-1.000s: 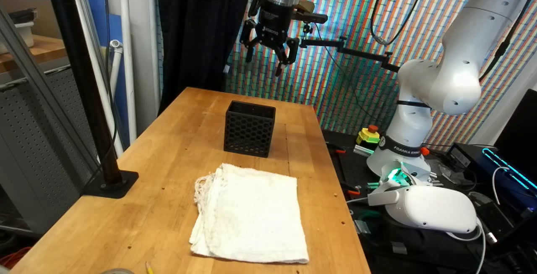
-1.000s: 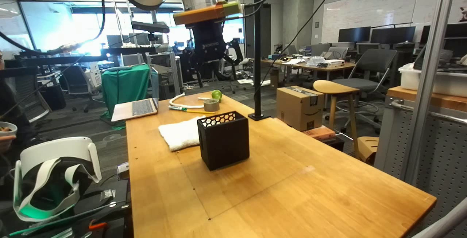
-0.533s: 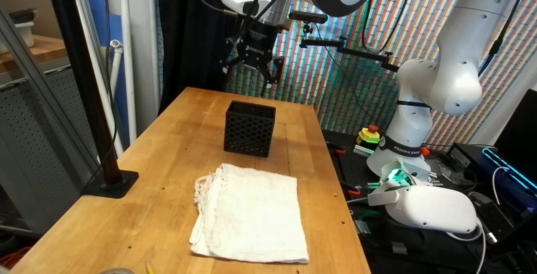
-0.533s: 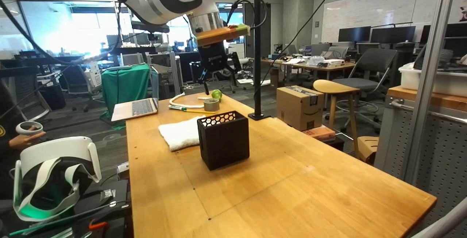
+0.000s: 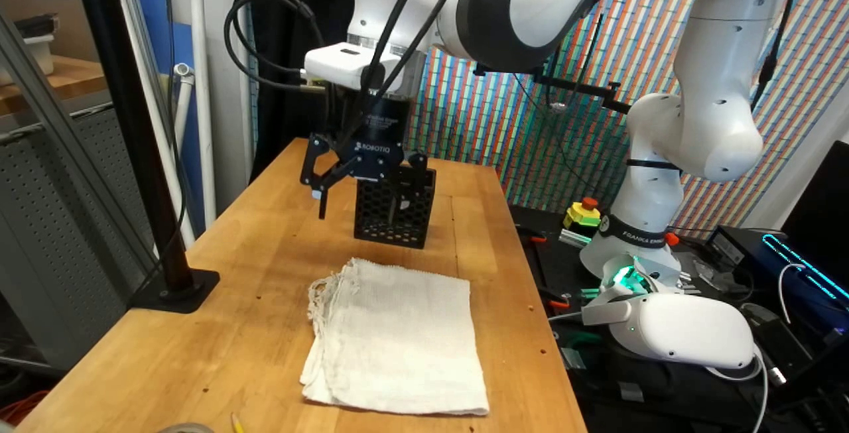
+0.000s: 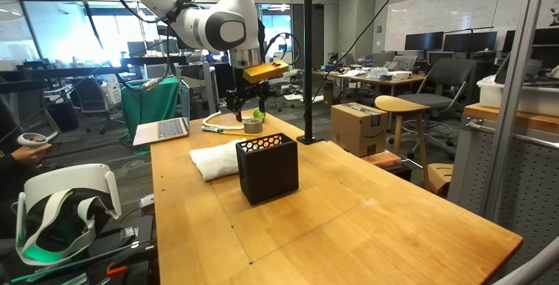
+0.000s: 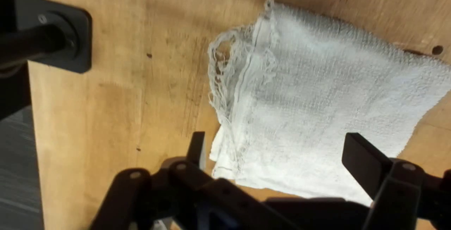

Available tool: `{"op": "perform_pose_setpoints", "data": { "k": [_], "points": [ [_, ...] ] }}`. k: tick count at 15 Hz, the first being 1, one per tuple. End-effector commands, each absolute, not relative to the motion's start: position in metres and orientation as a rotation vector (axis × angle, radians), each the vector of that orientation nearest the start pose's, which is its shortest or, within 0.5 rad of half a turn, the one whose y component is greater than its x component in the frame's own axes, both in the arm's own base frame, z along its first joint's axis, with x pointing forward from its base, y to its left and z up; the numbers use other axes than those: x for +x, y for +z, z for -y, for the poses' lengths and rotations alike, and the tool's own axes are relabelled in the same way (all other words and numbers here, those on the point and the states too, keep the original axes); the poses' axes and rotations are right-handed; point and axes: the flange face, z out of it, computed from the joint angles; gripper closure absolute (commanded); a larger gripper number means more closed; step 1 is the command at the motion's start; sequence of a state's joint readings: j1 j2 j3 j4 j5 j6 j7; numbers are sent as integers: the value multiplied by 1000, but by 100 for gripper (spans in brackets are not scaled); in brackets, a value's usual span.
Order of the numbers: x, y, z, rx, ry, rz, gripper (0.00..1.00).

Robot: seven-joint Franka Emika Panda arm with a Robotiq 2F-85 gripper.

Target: Put the towel inside the black object

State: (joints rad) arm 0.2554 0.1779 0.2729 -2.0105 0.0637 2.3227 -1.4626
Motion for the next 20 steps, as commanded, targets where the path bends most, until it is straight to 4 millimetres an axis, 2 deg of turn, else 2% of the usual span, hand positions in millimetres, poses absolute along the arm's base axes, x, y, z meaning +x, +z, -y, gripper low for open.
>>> {"op": "perform_pose_setpoints", "data": {
  "k": [1,4,7,15,20],
  "points": [
    [513,374,-335,1637,222,-2748,0],
    [498,356,-342,1566,121,-2789,0],
    [495,339,-340,1531,54,-2834,0],
    [504,285,-344,1578,39,-2850,0],
    [500,262,-345,1598,12,-2852,0]
  ]
}}
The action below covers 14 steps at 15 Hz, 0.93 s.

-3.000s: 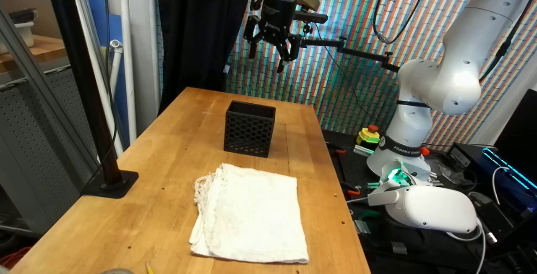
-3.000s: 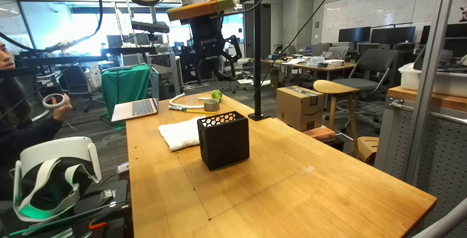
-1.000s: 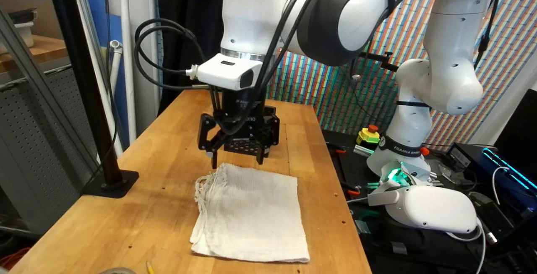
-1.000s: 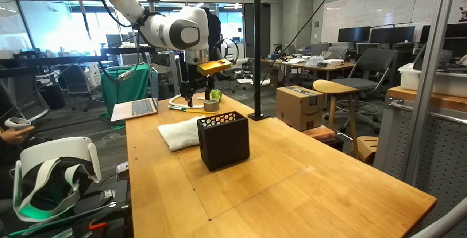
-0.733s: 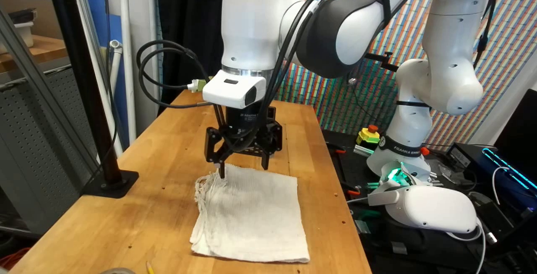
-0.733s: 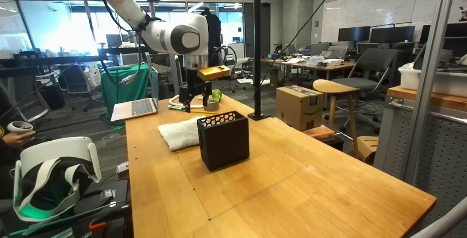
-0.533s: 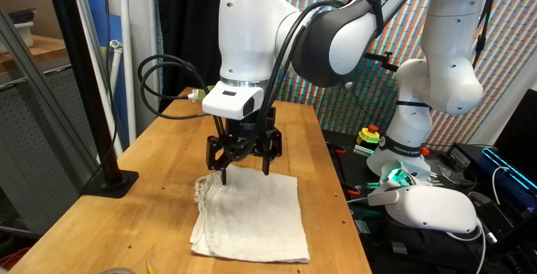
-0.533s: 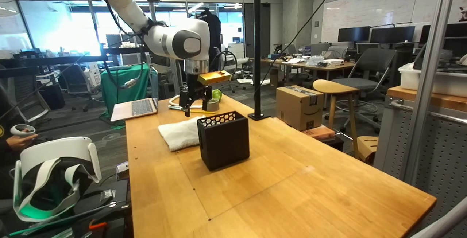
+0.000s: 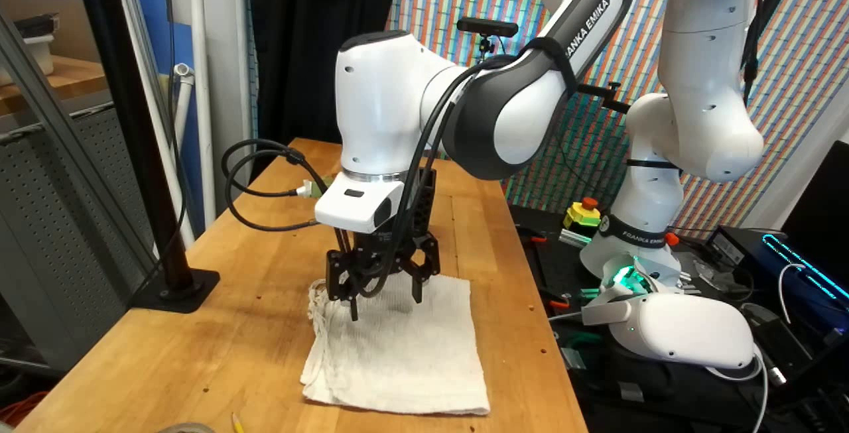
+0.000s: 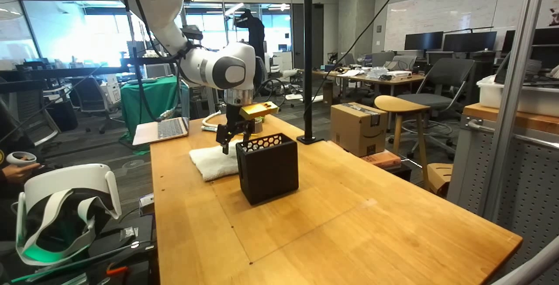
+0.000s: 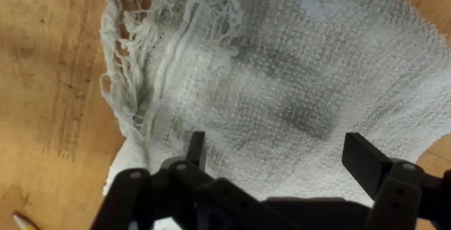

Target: Put the towel inside the black object

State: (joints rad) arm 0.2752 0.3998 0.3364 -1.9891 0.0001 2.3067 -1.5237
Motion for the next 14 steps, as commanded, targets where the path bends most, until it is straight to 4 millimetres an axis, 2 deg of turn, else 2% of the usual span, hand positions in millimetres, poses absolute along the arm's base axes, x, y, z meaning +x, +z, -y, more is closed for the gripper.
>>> {"op": "perform_pose_setpoints", "data": {
  "k": [1,6,7,9,14],
  "points": [
    [498,258,-344,1606,-3,-2856,0],
    [491,244,-343,1623,-58,-2873,0],
    [493,243,-341,1631,-61,-2868,22],
    [496,243,-337,1649,-61,-2856,34],
    [504,245,-326,1706,-42,-2815,73]
  ]
}}
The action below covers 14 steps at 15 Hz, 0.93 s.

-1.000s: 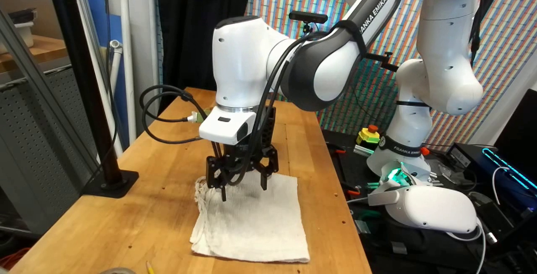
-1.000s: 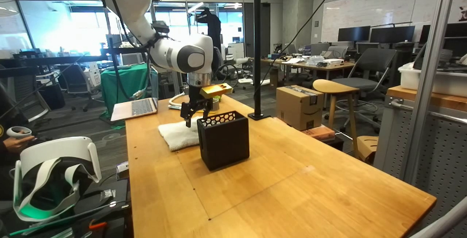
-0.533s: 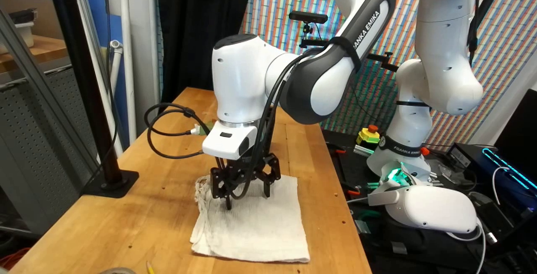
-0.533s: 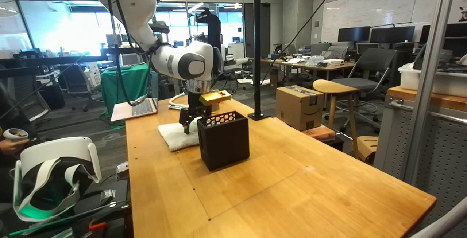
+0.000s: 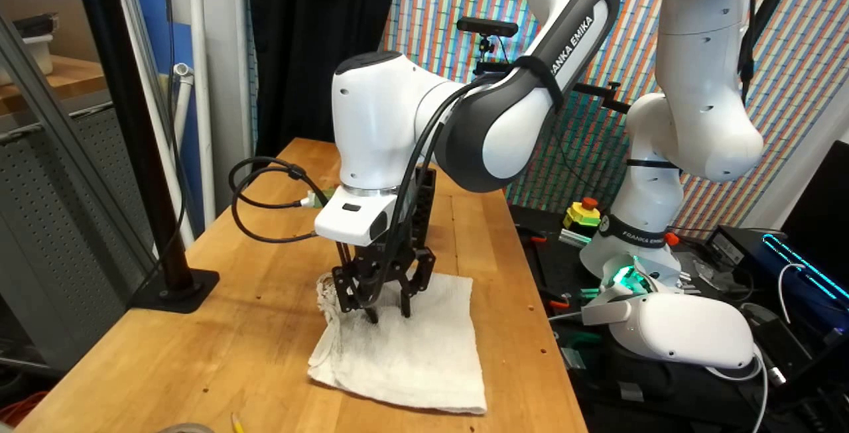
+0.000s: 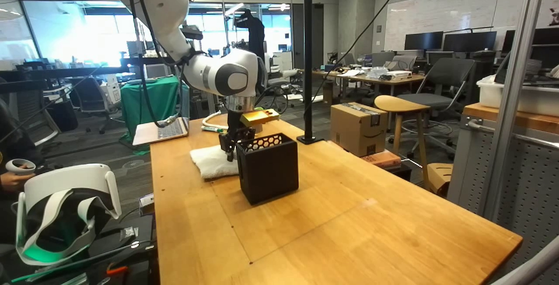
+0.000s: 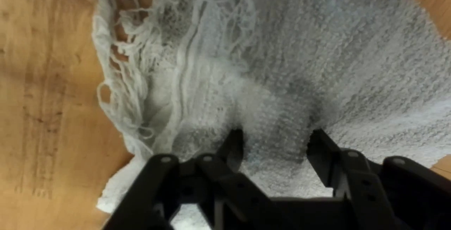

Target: Put the towel inside the black object

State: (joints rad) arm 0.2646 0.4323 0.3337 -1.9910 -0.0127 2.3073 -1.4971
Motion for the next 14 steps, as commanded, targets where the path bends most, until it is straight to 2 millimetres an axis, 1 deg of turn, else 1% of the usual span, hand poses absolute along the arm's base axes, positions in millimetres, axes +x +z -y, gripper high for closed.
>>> {"op": "perform_pose_setpoints", "data": {
  "k": [1,2,3,4,5,6,8,11,14],
  "points": [
    [505,247,-325,1715,-39,-2806,79],
    [507,250,-323,1721,-33,-2796,86],
    [509,253,-321,1720,-36,-2786,86],
    [510,260,-319,1717,-34,-2774,89],
    [511,269,-317,1712,-26,-2758,88],
    [511,283,-313,1701,-12,-2734,84],
    [512,308,-305,1684,25,-2681,85],
    [515,362,-286,1684,114,-2562,85],
    [512,422,-260,1710,224,-2422,85]
  ]
}}
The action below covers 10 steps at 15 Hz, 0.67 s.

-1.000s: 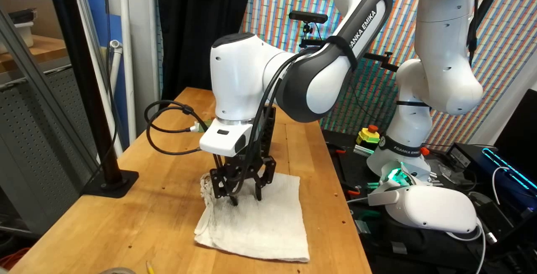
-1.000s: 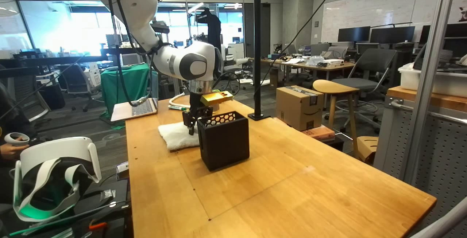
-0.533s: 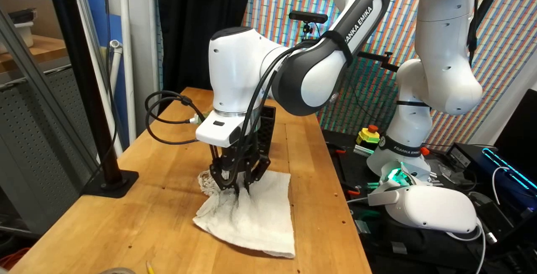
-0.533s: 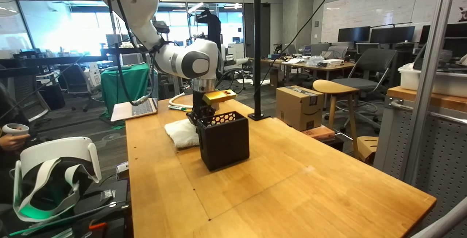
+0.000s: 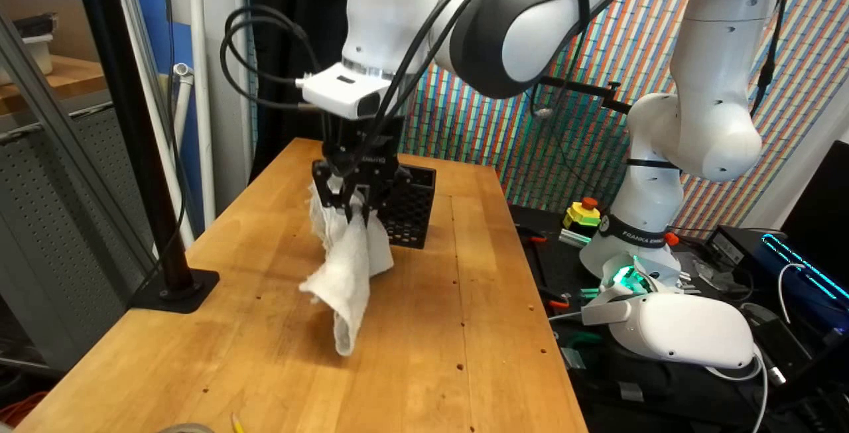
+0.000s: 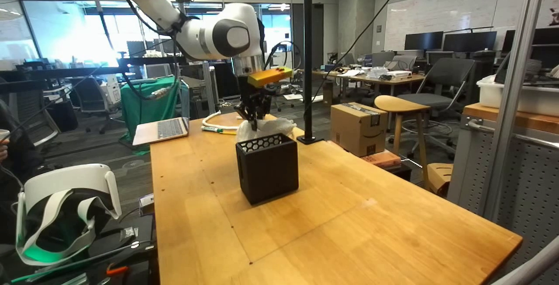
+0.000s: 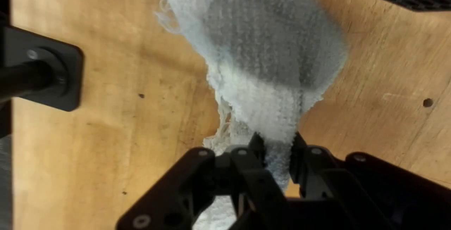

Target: Put the towel inside the black object

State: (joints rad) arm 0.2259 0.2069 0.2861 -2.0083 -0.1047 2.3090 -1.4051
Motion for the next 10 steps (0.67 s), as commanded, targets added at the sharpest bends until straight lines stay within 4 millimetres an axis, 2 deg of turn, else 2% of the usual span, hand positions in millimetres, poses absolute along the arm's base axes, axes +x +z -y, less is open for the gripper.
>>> {"op": "perform_pose_setpoints", "data": {
  "k": [1,4,6,8,10],
  "points": [
    [507,441,-249,1724,261,-2366,85],
    [490,491,-221,1745,368,-2221,85],
    [477,515,-202,1758,420,-2117,85],
    [470,526,-186,1762,427,-2053,85],
    [467,521,-172,1765,395,-2041,85]
  ]
}}
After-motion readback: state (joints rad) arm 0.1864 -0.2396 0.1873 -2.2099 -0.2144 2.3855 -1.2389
